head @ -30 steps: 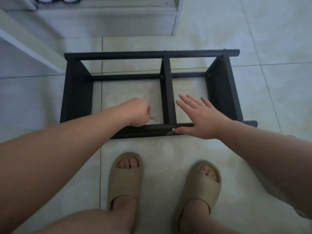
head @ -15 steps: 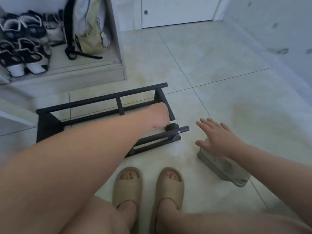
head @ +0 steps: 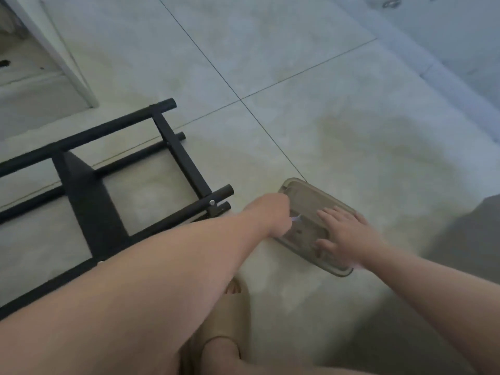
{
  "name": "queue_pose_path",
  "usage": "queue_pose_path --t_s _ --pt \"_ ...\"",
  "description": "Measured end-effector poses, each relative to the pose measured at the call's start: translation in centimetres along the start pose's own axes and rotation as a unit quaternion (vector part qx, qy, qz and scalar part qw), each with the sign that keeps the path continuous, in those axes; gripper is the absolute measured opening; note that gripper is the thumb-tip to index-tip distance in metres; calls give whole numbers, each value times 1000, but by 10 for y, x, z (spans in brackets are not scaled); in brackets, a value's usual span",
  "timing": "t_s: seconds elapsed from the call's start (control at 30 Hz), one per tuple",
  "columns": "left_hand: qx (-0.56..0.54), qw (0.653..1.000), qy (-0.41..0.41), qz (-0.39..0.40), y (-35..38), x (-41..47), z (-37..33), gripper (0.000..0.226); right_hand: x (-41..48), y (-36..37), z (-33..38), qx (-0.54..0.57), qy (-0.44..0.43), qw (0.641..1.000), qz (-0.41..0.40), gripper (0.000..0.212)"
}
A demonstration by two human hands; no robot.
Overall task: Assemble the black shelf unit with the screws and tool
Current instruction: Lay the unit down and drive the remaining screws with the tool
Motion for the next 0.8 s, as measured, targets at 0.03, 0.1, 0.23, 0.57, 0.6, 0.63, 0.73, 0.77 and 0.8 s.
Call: queue_pose_path --t_s 0.03,0.1,0.23,0.57,0.6,0.63,0.73,0.77,0.8 --pt "-4 1000 1 -2 5 12 0 24 7 6 -4 -8 0 1000 8 75" --pt "-10 1000 2 -3 13 31 1 24 18 17 -11 -25 -4 999 22 74" --pt "-2 1000 4 -3 22 45 5 21 29 28 -17 -31 -6 999 37 73" --pt "23 999 -25 -28 -5 -36 47 22 3 -8 22 -9 -59 998 -18 68" --pt "32 998 -35 -35 -9 -50 55 22 -3 -16 31 -2 -66 997 -28 67" --pt "39 997 -45 -43 -13 -64 63 21 -8 -24 41 6 -72 997 -36 65" --pt "54 993 -83 -63 -20 -105 91 23 -21 -45 75 25 -85 995 -47 62" --pt "51 991 -100 -70 -21 -119 102 24 -25 -51 87 28 -89 994 -49 62" --pt "42 989 -118 -80 -21 -131 115 23 -27 -57 98 30 -93 994 -52 61"
Point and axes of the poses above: each hand's wrist, its own x-axis towards the middle knuckle, its own y-axis out of the palm, z = x × y, the point moved 1 cm from there along x, towards the middle knuckle, and after that the axes turned 14 degrees about z, right-handed, at the moved point
